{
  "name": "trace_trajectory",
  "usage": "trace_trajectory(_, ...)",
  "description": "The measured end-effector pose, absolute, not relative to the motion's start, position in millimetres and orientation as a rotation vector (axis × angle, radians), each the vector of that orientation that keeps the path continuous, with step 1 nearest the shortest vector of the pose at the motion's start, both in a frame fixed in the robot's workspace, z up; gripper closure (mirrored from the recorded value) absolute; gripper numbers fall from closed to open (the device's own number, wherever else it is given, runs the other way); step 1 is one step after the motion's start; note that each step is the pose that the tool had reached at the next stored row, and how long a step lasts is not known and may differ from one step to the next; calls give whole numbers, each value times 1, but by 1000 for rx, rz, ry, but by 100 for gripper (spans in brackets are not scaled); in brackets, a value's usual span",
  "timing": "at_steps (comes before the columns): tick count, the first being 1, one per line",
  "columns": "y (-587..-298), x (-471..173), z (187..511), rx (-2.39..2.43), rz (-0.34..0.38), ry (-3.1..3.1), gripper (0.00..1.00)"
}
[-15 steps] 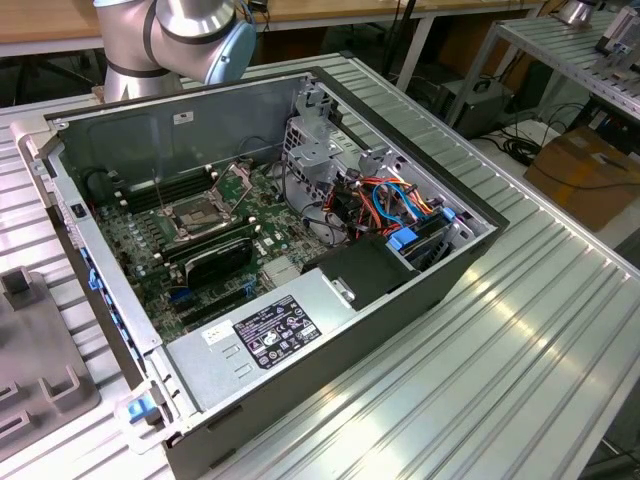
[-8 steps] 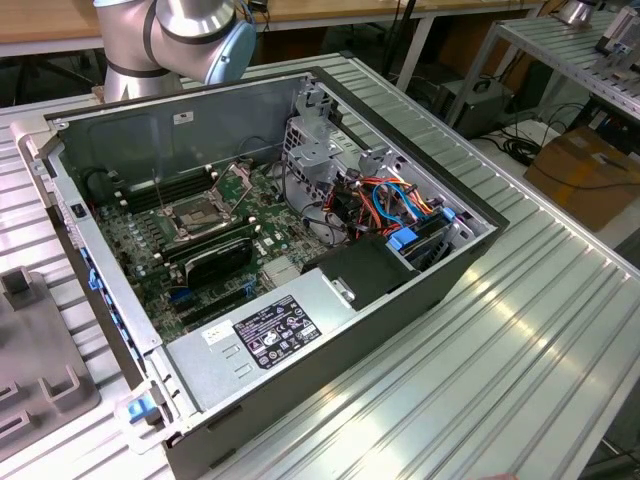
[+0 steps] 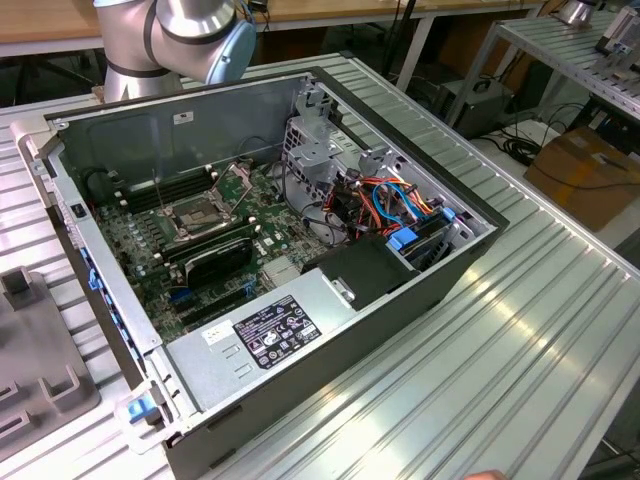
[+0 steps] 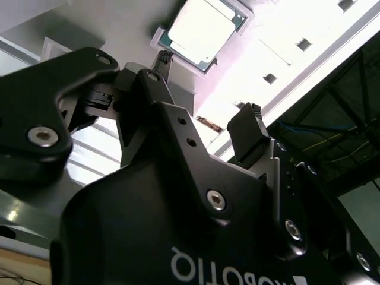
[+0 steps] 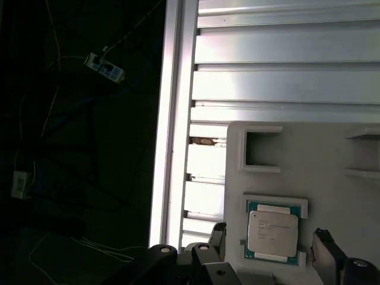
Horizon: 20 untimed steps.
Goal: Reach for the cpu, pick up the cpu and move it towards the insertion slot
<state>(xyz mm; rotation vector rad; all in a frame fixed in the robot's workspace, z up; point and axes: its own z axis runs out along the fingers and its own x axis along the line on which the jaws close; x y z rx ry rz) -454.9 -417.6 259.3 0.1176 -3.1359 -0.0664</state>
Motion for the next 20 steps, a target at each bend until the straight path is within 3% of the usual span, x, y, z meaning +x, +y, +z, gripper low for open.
trace_trajectory(20,-420,-455,253,118,-66,-3135,34)
